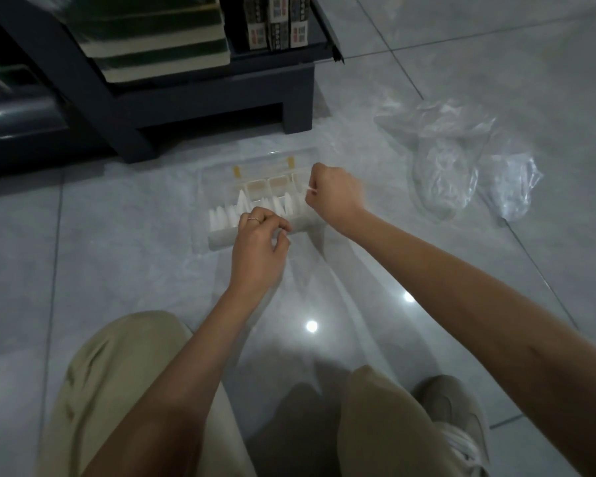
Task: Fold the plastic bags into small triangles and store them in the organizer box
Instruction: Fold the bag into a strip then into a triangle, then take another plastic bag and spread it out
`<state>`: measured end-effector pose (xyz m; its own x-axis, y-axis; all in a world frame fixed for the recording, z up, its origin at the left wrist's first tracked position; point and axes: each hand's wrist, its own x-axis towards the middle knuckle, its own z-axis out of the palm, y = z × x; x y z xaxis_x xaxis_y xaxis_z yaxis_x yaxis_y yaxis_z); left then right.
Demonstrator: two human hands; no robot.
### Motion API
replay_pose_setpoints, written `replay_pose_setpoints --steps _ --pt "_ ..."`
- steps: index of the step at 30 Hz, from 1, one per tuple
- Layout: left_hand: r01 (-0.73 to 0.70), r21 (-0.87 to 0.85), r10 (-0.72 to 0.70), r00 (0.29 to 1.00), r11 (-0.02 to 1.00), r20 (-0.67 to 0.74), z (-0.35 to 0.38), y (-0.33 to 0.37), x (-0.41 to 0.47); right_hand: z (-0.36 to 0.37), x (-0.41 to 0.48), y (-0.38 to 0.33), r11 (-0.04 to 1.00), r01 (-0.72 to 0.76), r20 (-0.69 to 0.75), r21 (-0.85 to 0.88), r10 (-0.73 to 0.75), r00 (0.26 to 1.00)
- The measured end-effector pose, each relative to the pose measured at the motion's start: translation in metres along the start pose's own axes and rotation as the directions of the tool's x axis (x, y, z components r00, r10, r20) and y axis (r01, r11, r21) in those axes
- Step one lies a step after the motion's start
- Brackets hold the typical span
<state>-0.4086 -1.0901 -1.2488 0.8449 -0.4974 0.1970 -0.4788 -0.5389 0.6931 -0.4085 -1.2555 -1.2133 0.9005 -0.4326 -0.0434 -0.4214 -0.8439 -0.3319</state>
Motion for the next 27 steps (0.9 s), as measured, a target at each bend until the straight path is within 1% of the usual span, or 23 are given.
replay_pose_setpoints --steps 3,7,12,16,17,18,19,20,21,22,23,24,25,26,27 --pt "0.000 0.008 0.000 1.000 1.000 0.008 0.000 0.000 0.000 0.002 0.000 -0.005 0.998 -0.039 0.018 -0.041 0.040 0.999" --pt "0.008 0.005 -0.008 1.000 1.000 0.020 0.000 0.000 0.001 0.004 -0.006 -0.006 0.989 -0.031 0.078 -0.147 0.043 0.996" --pt "0.004 0.001 -0.004 1.000 1.000 0.015 0.000 0.001 0.000 0.001 0.001 -0.005 0.987 -0.123 0.147 -0.107 0.138 0.979" --pt "0.003 0.009 -0.003 1.000 1.000 0.019 -0.001 0.000 0.000 0.003 0.002 -0.010 0.979 -0.128 0.160 -0.160 0.154 0.975" --pt "0.000 0.010 0.000 1.000 1.000 0.020 0.000 0.001 0.000 0.003 0.001 -0.010 0.980 -0.131 0.172 -0.150 0.156 0.973" --pt "-0.003 0.012 0.002 1.000 1.000 0.021 0.000 0.001 0.000 0.001 -0.001 -0.010 0.986 -0.133 0.177 -0.096 0.149 0.973" --pt "-0.005 0.013 0.004 1.000 1.000 0.022 -0.001 0.001 0.000 -0.001 -0.003 -0.008 0.991 -0.132 0.161 0.007 0.129 0.978" --pt "-0.005 0.009 0.005 1.000 1.000 0.021 -0.001 0.001 0.000 -0.006 -0.008 -0.004 0.983 -0.117 0.107 0.144 0.102 0.989" --pt "-0.004 0.001 0.004 1.000 1.000 0.017 -0.001 0.002 -0.001 -0.011 -0.014 0.004 0.963 -0.079 0.005 0.259 0.081 0.997" --pt "-0.004 -0.009 0.004 1.000 1.000 0.012 0.000 0.003 -0.001 -0.017 -0.020 0.014 0.959 -0.039 -0.124 0.280 0.077 0.989" --pt "-0.006 -0.015 0.006 1.000 1.000 0.010 0.001 0.005 -0.002 -0.021 -0.024 0.029 0.976 -0.035 -0.249 0.215 0.089 0.964" --pt "-0.017 -0.014 0.017 1.000 1.000 0.008 0.002 0.007 -0.002 -0.024 -0.028 0.047 0.988 -0.080 -0.344 0.130 0.121 0.931" --pt "-0.038 -0.006 0.038 0.999 0.999 0.004 0.004 0.009 -0.003 -0.026 -0.031 0.067 0.983 -0.168 -0.391 0.073 0.183 0.902" --pt "-0.059 -0.001 0.059 0.998 0.998 0.000 0.007 0.011 -0.006 -0.026 -0.034 0.088 0.963 -0.265 -0.371 0.053 0.266 0.890" --pt "-0.077 -0.002 0.077 0.997 0.997 0.004 0.010 0.014 -0.009 -0.025 -0.038 0.106 0.934 -0.351 -0.300 0.061 0.353 0.886"
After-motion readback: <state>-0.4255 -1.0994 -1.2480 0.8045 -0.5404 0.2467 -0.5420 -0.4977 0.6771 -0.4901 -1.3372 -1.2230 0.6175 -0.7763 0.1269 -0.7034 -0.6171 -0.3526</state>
